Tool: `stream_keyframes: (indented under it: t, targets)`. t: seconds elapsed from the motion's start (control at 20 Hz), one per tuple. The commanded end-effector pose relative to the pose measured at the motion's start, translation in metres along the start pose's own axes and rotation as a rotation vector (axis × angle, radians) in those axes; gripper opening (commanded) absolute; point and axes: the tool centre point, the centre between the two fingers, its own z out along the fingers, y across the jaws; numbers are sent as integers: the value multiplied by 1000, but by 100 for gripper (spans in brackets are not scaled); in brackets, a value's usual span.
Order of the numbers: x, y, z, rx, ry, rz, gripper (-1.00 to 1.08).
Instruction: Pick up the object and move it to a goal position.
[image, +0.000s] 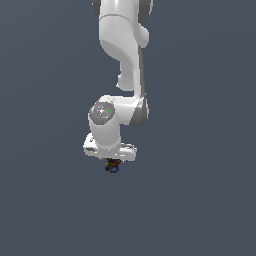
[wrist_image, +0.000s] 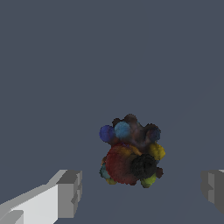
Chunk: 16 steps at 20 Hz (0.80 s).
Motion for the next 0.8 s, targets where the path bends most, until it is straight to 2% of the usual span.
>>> stream_keyframes:
  t: [0.0, 0.35, 0.65, 0.7, 0.75]
  targets:
    - [0, 0, 6, 0, -1, 0, 100]
    - [-1, 0, 41, 0, 0, 1, 100]
    - [0, 1, 48, 0, 0, 2, 100]
    - [0, 1, 48, 0, 0, 2, -100]
    - [0, 1, 48, 0, 0, 2, -100]
